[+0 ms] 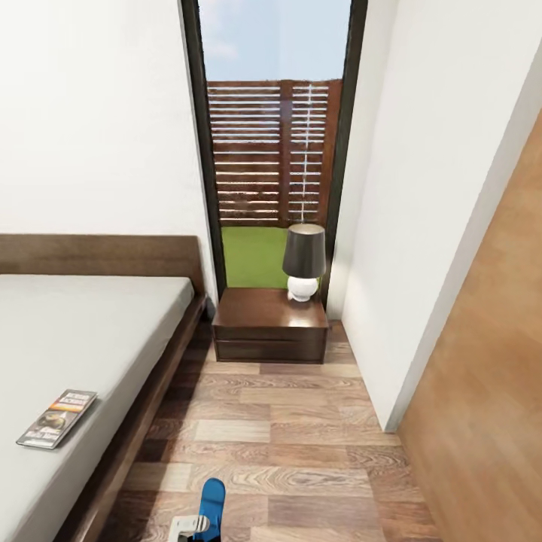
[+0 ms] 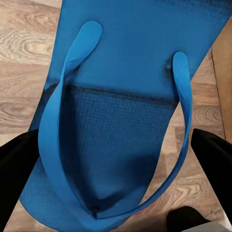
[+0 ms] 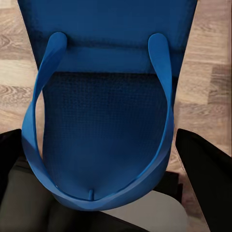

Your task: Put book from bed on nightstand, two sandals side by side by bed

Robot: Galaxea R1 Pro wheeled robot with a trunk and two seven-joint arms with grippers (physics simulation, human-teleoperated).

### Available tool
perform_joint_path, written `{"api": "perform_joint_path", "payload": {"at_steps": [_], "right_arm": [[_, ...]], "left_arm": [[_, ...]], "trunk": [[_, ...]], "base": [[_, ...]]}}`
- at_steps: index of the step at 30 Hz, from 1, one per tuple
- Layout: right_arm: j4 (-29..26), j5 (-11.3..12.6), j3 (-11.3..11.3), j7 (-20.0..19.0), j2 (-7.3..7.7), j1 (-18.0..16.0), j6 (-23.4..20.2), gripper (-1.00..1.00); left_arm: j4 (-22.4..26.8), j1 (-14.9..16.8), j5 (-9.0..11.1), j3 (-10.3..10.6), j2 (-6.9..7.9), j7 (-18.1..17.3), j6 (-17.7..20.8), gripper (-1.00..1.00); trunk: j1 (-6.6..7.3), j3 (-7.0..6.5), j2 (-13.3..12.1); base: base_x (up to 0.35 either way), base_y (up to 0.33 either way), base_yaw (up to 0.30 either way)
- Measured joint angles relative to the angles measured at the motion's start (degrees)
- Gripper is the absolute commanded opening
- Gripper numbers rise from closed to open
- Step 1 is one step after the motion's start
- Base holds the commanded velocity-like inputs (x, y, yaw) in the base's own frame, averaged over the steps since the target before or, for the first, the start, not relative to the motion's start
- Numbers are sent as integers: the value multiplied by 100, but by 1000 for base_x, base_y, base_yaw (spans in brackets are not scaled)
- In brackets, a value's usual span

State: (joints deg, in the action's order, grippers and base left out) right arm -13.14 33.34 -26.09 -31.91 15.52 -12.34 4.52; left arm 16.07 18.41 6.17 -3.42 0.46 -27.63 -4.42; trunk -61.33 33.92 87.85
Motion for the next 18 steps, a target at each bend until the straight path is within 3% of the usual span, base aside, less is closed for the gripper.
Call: {"api": "perform_joint_path", "payload": {"at_steps": [18], "right_arm": [[0, 0, 0, 7, 0, 0, 1, -100]], "left_arm": [[0, 0, 2, 5, 0, 1, 0, -100]], "trunk": [[0, 0, 0]], "base": [[313, -28, 0]]}}
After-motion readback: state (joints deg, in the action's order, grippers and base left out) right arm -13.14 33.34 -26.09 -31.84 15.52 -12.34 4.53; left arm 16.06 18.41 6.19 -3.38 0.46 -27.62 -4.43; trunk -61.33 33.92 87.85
